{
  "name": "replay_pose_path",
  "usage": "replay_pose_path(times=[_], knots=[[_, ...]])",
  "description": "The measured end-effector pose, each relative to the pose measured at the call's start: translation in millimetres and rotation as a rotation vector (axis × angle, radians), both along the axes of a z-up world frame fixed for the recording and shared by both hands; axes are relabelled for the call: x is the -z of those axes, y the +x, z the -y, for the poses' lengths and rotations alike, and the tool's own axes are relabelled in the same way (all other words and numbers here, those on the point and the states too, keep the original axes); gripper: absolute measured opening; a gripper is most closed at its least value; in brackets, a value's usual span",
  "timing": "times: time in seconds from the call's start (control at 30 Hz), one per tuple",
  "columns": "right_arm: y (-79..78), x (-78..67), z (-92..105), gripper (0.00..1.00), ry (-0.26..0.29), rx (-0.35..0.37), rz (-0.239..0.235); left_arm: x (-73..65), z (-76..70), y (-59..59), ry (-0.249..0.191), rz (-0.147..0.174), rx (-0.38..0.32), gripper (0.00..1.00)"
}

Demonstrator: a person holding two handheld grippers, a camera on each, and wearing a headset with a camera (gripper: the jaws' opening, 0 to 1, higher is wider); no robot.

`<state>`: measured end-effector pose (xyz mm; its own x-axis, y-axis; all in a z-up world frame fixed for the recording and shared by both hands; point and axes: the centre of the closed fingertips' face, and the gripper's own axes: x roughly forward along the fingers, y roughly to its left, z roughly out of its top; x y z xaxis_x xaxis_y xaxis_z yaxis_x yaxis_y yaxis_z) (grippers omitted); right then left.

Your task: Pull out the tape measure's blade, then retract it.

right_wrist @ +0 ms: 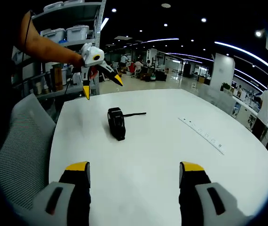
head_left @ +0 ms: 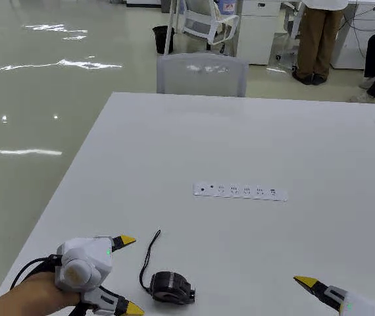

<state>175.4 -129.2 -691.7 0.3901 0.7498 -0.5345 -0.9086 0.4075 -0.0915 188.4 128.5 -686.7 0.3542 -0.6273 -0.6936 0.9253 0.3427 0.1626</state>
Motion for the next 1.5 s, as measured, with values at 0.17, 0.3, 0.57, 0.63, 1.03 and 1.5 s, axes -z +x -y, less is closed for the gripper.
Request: replay_pose_path(times=[0.17,0.3,0.57,0.63,1.03,1.5], knots=[[6.5,-0.1,-14.5,0.79,-0.015,-0.041,-0.005,3.0,2.8,9.6,0.017,-0.012,0.015,0.82],[13.5,-4.3,-27.3,0.78,-0.022,-0.079,0.006,1.4,7.4,14.1,0.034,-0.013,0.032,0.81],[18.6,3.5,-50.6,0.75,-0.055,-0.168,0.008,15.8,11.4,15.6,0.091,-0.032,0.086,0.75],[19.6,7.0,-55.0,0.77,-0.063,-0.175,0.003,20.7,13.0,15.9,0.102,-0.044,0.088,0.74],[26.2,16.7,-82.2,0.69,-0.080,-0.233,-0.005,41.2,31.0,20.9,0.116,-0.150,0.069,0.63],[22.7,30.2,-108.8,0.60,-0.114,-0.285,-0.010,71.5,38.0,24.9,0.192,-0.185,0.127,0.53]])
